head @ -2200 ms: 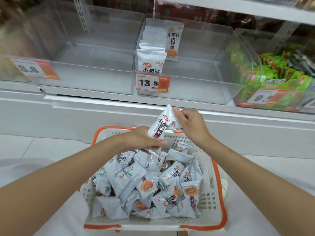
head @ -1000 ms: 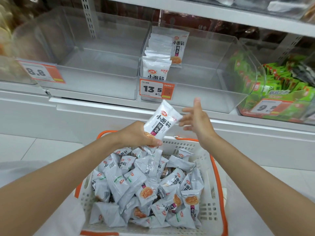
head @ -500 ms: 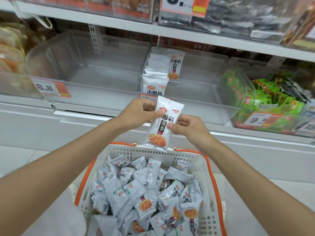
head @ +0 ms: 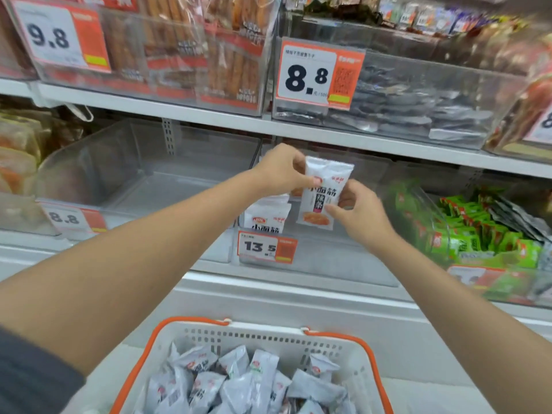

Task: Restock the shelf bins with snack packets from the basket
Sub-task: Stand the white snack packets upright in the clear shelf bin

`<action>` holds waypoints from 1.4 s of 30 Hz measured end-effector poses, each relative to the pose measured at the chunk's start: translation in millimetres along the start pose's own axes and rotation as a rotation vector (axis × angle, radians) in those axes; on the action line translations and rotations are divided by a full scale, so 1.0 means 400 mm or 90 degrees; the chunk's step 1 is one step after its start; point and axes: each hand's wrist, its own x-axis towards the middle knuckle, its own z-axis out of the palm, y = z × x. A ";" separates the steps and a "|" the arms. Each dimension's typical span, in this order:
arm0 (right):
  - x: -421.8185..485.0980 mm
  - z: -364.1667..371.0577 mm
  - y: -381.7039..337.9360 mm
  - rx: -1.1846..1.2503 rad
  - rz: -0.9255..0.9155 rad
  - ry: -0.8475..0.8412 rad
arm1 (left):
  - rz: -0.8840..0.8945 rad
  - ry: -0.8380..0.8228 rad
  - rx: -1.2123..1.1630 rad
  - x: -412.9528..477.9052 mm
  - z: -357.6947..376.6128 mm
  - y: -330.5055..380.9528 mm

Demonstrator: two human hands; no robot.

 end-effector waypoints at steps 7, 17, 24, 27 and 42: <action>0.195 0.116 0.154 0.020 0.123 -0.023 | -0.069 0.031 0.163 0.181 0.032 -0.089; 0.330 0.237 0.219 -0.028 0.084 -0.002 | 0.004 0.000 0.300 0.295 0.024 -0.173; 0.358 0.286 0.245 -0.112 0.122 -0.056 | 0.001 0.013 0.310 0.286 0.024 -0.175; 0.363 0.295 0.241 -0.132 0.129 -0.051 | 0.000 0.009 0.312 0.283 0.023 -0.172; 0.358 0.331 0.240 -0.037 0.216 -0.060 | 0.001 -0.020 0.344 0.298 0.023 -0.189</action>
